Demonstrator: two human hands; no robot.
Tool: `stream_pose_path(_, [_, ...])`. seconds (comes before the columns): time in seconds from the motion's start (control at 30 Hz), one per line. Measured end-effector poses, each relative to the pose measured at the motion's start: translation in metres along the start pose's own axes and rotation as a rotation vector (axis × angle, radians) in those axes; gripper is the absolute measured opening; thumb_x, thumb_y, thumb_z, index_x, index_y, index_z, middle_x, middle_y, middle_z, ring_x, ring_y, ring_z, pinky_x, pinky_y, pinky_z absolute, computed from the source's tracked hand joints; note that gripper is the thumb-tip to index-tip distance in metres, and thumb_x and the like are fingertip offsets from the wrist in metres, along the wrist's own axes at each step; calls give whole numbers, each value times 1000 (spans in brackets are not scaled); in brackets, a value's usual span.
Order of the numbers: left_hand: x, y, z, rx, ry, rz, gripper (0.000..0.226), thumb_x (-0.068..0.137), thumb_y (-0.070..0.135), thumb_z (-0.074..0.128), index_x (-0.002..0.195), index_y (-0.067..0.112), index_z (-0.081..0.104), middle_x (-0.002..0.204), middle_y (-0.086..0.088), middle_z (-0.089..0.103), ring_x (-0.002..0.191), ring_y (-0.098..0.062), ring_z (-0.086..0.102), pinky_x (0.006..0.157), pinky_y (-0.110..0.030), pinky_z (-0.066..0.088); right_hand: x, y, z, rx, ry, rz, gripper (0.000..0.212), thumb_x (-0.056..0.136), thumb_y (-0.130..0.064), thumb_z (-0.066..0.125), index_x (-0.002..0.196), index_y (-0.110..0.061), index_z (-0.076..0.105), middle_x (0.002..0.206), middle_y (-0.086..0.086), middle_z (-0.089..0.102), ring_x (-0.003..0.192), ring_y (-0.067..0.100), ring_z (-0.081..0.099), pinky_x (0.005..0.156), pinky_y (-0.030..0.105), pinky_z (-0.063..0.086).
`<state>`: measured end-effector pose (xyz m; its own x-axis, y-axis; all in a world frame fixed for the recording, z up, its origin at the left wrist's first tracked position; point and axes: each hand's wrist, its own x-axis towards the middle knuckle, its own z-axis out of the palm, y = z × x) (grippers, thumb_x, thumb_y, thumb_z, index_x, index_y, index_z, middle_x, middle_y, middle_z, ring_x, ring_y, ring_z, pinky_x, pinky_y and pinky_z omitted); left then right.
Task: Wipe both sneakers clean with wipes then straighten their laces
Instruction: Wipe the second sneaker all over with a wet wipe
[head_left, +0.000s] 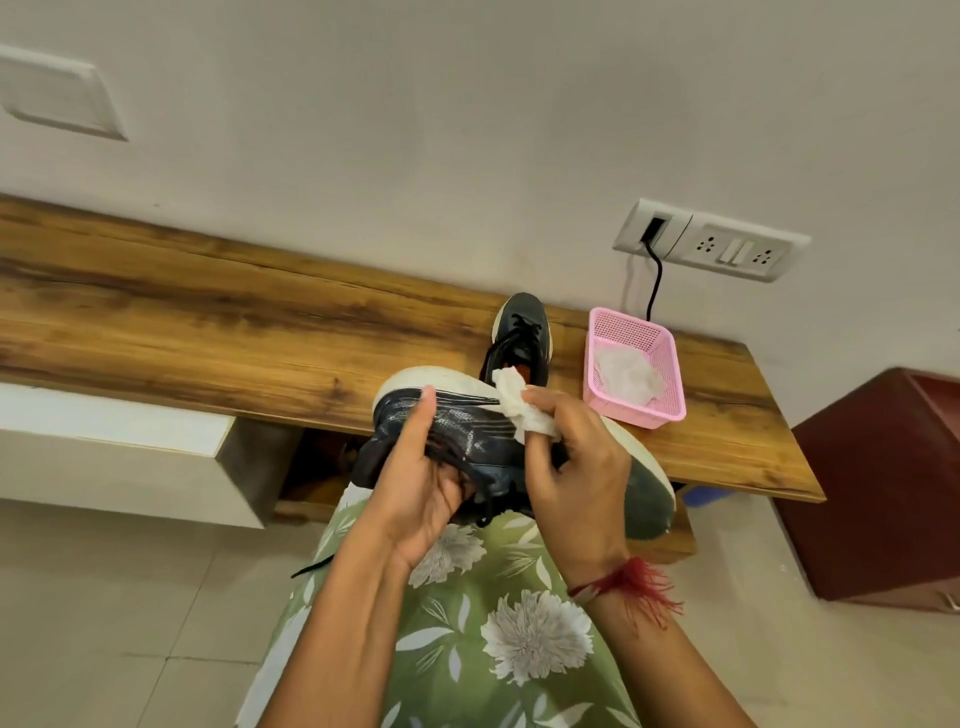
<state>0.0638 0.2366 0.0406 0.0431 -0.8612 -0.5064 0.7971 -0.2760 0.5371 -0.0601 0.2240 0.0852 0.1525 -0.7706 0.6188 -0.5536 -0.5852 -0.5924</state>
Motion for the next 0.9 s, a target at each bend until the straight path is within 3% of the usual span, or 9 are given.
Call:
stream_pose_path(0.07, [-3,-1,5,-17,-20,28,56,98,45,48,138,7,47,137,-14,54,124,-26,55,93,-36,52,2,0,0,25,27,40,25,83,-10,48,100,-7,66,94,0,67,87,7,60,76,14,47])
stream_pose_path(0.2, [-19,2,21,-10,-15,29,56,98,42,46,139,4,46,139,-16,52,127,-28,51,99,-36,47,2,5,1,22,28,116,23,81,-5,53,98,-11,67,90,-2,68,81,7,61,72,17,48])
stream_pose_path(0.33, [-30,12,29,-65,-57,16,50,94,38,50,128,2,55,114,-14,69,94,-19,70,73,-30,58,-4,18,1,87,42,251,22,80,-5,54,94,-16,68,83,-8,67,74,7,61,62,27,50])
stream_pose_path(0.4, [-30,17,26,-126,-36,28,53,93,46,49,123,3,59,107,-14,71,93,-22,70,77,-35,56,-7,21,1,88,40,273,22,80,-4,56,94,-16,68,84,-8,67,73,6,60,60,26,48])
stream_pose_path(0.47, [-27,19,21,-174,29,41,62,92,57,40,120,6,61,111,-17,70,101,-27,66,84,-41,52,-9,19,3,77,48,269,23,81,-3,56,97,-14,68,89,-7,68,77,4,60,64,22,48])
stream_pose_path(0.53, [-24,17,19,-194,73,38,66,94,60,33,122,7,60,115,-17,68,102,-28,65,78,-41,53,-9,15,3,49,51,234,25,81,-6,53,100,-13,68,93,-6,69,81,5,61,68,19,49])
stream_pose_path(0.67, [-22,9,23,-246,139,64,57,97,49,37,131,6,54,117,-14,66,96,-24,65,63,-32,59,-5,9,3,-46,-63,111,36,82,-17,44,108,-13,68,98,-4,67,90,13,61,77,28,48])
stream_pose_path(0.77, [-20,8,25,-242,95,82,54,97,47,39,130,7,55,119,-15,66,102,-24,65,68,-33,59,-3,10,2,-67,-119,67,39,80,-16,43,109,-15,69,98,-4,64,93,16,59,78,33,49])
stream_pose_path(0.9, [-23,5,31,-213,39,84,52,97,49,39,117,6,60,98,-11,73,85,-18,71,69,-29,58,-3,7,6,-47,-215,-30,43,77,-7,41,112,-11,66,109,-1,65,104,16,59,90,31,47])
